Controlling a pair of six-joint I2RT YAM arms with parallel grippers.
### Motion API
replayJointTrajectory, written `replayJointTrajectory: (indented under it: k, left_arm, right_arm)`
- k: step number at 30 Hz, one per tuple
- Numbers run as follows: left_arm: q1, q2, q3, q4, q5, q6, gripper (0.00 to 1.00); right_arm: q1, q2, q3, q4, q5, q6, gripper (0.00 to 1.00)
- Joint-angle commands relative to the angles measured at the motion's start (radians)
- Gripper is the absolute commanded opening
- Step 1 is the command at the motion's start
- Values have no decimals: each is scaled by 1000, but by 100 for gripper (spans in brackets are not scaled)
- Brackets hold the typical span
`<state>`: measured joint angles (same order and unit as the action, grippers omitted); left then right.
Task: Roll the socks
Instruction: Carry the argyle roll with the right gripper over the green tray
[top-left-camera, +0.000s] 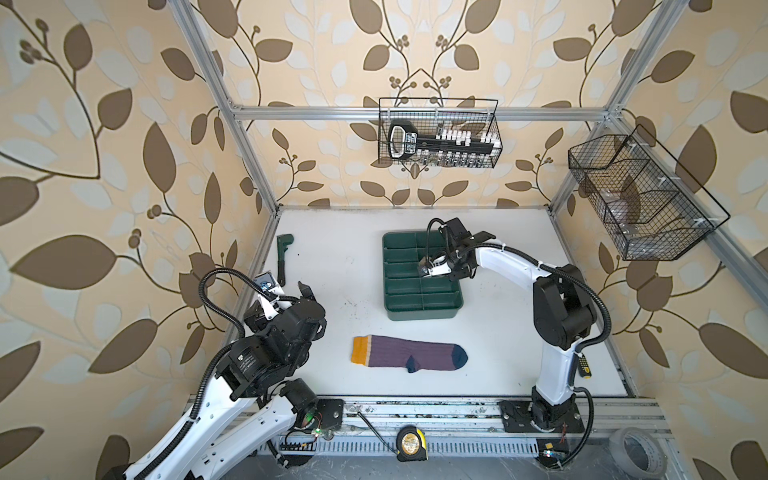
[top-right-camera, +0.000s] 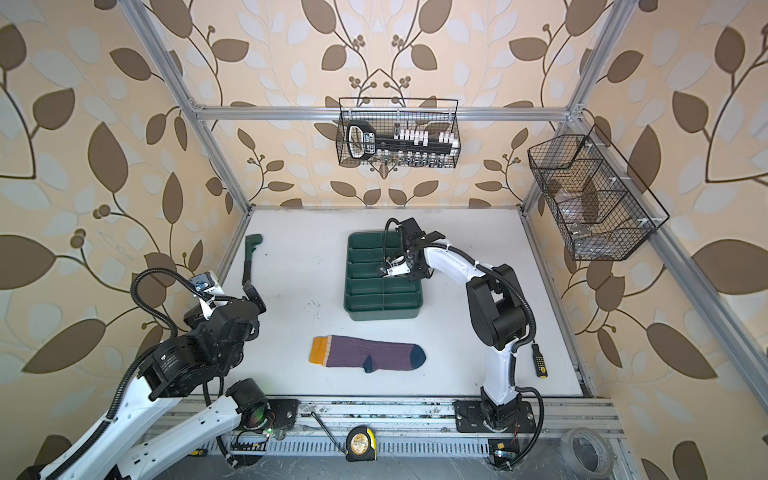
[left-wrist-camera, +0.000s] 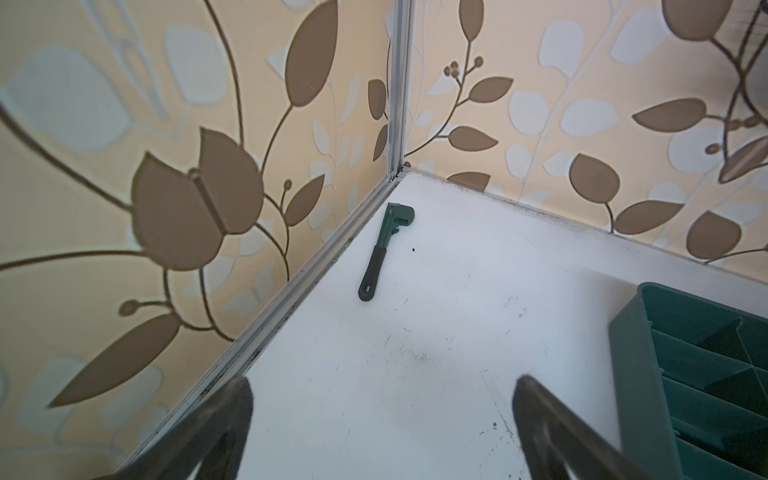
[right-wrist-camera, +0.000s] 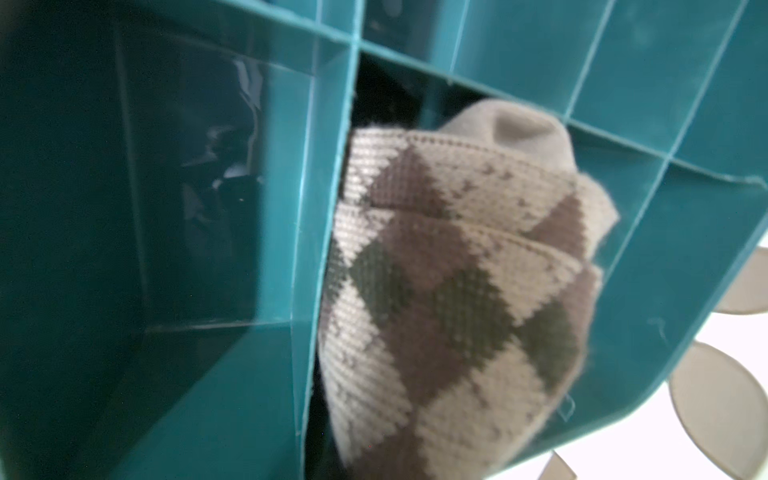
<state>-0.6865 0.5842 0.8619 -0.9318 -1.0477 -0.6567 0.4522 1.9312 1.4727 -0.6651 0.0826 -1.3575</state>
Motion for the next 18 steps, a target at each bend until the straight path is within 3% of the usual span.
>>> replayJointTrajectory:
  k: [1, 8, 11, 18]
  left_arm:
    - [-1, -4, -12, 30, 12, 2, 99]
    - [-1, -3, -17, 36, 49, -1, 99]
    - [0, -4, -20, 34, 54, -3, 99]
    - [0, 13, -30, 32, 84, -6, 99]
  right_arm:
    - [-9, -38, -68, -35, -56, -51, 0]
    - [3, -24, -36, -109, -139, 28, 0]
    - [3, 63, 78, -271, -180, 80, 0]
    - [11, 159, 155, -342, -188, 152, 0]
